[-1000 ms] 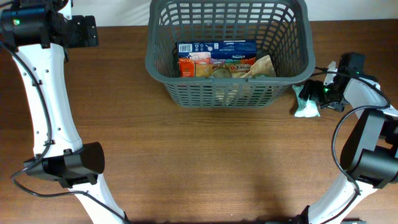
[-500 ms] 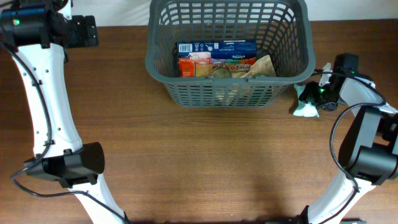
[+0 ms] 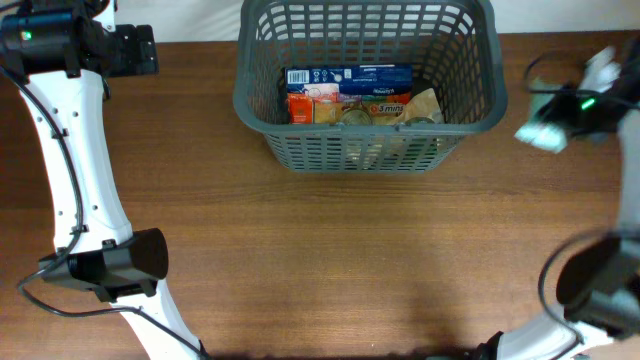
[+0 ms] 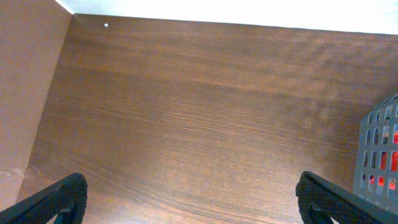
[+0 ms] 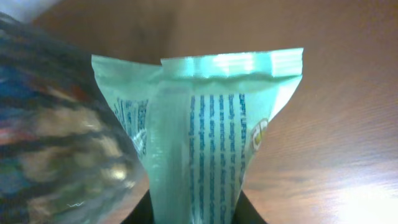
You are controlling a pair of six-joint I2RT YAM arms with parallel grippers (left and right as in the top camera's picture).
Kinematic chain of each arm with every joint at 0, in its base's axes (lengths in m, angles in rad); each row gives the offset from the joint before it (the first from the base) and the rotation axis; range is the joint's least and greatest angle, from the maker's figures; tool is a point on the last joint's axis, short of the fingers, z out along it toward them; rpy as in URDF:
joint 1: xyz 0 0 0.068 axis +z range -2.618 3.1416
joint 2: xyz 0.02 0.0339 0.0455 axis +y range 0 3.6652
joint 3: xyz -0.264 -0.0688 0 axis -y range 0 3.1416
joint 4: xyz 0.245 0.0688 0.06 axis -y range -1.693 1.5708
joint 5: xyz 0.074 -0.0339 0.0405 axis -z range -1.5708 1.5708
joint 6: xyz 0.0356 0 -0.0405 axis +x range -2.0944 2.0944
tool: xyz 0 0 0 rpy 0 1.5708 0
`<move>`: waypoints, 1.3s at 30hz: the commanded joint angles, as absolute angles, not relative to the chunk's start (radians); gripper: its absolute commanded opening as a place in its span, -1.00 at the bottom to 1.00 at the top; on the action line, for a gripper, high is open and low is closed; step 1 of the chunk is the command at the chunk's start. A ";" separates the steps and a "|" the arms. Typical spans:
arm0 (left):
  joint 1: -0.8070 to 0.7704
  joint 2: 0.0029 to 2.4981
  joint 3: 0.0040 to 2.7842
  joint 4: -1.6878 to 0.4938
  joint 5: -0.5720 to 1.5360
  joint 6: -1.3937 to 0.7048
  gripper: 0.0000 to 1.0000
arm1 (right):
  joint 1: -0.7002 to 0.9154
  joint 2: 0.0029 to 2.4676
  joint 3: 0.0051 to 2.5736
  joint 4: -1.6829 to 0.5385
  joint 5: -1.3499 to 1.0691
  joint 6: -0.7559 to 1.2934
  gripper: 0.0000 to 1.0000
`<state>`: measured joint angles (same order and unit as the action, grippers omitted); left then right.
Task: Pack container
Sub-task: 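Lift the snack packet and lower it into the basket, release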
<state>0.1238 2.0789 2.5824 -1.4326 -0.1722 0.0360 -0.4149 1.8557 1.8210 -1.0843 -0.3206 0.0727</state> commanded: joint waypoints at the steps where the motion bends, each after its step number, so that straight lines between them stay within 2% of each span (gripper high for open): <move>1: 0.126 2.062 2.578 -1.434 -0.169 0.022 0.99 | -0.403 1.710 2.037 -1.166 -0.349 0.068 -0.73; 4: 0.126 2.062 2.578 -1.434 -0.169 0.022 0.99 | -0.353 1.657 2.164 -1.216 -0.364 0.057 -0.84; 9: 0.126 2.062 2.578 -1.433 -0.169 0.022 0.99 | -0.200 1.594 2.211 -1.198 -0.367 -0.034 -0.85; 14: 0.126 2.062 2.578 -1.434 -0.169 0.022 0.99 | 0.047 1.633 2.210 -1.199 -0.367 -0.151 -0.85; 16: 0.126 2.062 2.578 -1.433 -0.169 0.022 0.99 | 0.172 1.691 2.210 -1.195 -0.363 -0.258 -0.85; 18: 0.126 2.062 2.578 -1.433 -0.169 0.022 0.98 | 0.233 1.742 2.210 -1.189 -0.355 -0.324 -0.85; 28: 0.126 2.062 2.578 -1.433 -0.169 0.022 0.99 | 0.340 2.041 2.210 -1.173 -0.356 -0.389 -0.81; 32: 0.126 2.062 2.578 -1.433 -0.169 0.022 0.99 | 0.356 2.142 2.210 -1.185 -0.357 -0.388 -0.72; 36: 0.126 2.062 2.578 -1.434 -0.169 0.022 0.99 | 0.374 2.187 2.210 -1.209 -0.373 -0.388 -0.48; 38: 0.126 2.062 2.578 -1.434 -0.169 0.022 0.99 | 0.388 2.194 2.210 -1.216 -0.383 -0.389 -0.23; 39: 0.126 2.062 2.578 -1.434 -0.169 0.022 0.98 | 0.395 2.195 2.210 -1.217 -0.382 -0.389 -0.18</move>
